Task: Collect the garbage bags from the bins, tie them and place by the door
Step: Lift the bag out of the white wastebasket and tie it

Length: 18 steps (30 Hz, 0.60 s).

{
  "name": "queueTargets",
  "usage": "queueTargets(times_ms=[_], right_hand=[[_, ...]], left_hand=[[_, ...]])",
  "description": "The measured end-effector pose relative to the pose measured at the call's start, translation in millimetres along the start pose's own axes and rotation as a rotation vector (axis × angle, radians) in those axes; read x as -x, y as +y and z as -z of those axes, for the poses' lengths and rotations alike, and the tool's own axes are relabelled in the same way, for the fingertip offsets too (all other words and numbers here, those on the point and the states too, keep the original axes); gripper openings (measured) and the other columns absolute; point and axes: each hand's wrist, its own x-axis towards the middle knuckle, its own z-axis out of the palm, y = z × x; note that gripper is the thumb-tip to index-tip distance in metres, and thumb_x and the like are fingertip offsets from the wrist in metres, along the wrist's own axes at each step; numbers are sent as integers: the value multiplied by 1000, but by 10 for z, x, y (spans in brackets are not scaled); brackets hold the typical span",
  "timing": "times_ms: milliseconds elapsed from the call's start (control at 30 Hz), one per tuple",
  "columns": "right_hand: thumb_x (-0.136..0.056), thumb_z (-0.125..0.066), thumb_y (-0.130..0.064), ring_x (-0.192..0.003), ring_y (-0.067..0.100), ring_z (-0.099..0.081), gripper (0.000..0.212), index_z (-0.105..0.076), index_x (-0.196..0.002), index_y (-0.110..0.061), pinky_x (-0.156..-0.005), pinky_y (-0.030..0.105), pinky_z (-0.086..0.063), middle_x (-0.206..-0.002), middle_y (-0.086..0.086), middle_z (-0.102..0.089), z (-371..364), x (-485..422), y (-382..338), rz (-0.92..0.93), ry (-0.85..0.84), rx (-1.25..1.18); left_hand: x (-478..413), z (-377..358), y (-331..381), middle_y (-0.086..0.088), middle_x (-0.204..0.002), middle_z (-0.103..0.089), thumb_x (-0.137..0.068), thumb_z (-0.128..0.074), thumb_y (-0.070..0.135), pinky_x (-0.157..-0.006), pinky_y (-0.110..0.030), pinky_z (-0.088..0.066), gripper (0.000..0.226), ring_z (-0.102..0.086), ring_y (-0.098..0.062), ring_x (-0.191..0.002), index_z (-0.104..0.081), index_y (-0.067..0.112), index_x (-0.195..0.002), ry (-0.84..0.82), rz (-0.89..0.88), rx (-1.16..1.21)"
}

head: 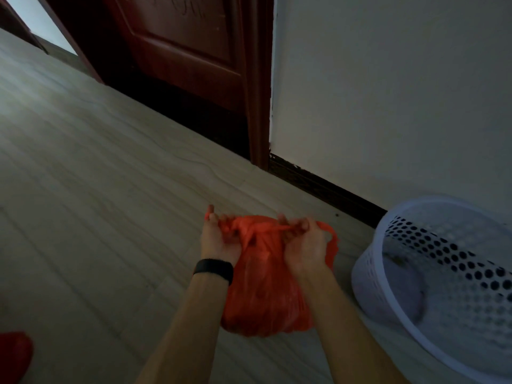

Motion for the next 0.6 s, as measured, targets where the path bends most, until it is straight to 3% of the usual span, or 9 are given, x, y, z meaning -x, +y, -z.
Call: queueTargets(times_ms=[67,167,300,400,500,600], right_hand=[[-102,-38,-17,-42,14,-44,42,-35,-60,-20,-60,32,-47,-45,-3,-39,201,13,-74,-40,76,-103],[-100,-37,-13,-30,9,-26,41,-30,-60,-21,-40,21,-32,-43,-6,-28,478,86,-115,-41,179,39],[-101,-38,-15,-28,8,-21,42,-28,-60,-21,-36,13,-23,-38,-8,-25,540,129,-166,-58,195,149],[-101,-37,-16,-27,7,-21,43,-27,-60,-21,-35,12,-22,-37,-7,-26,546,108,-154,-83,173,209],[-101,-38,-17,-27,7,-24,41,-31,-61,-21,-34,13,-25,-50,-1,-29,528,47,-125,-80,180,331],[-102,-45,-25,-44,12,-41,40,-44,-62,-17,-46,22,-40,-55,1,-47,516,-19,-164,-33,194,341]], left_hand=[[-4,169,94,8,-50,-32,-102,-31,10,-50,-19,-39,33,-33,-6,-38,-54,27,-118,4,27,53],[33,341,279,8,-46,-25,-98,-27,5,-48,-19,-26,35,-22,-6,-33,-57,23,-104,-24,108,-15],[127,418,531,7,-46,-26,-100,-29,8,-40,-18,-31,31,-23,-7,-34,-57,17,-102,-50,87,-217],[160,492,607,7,-47,-32,-102,-29,7,-43,-18,-36,28,-28,-7,-36,-56,14,-97,-63,-2,-353],[156,524,700,4,-65,-54,-103,-38,7,-62,-30,-50,25,-53,-10,-55,-60,15,-94,-107,-156,-594],[101,538,887,4,-97,-68,-97,-56,15,-75,-28,-52,14,-65,-14,-86,-67,18,-105,-138,-195,-756]])
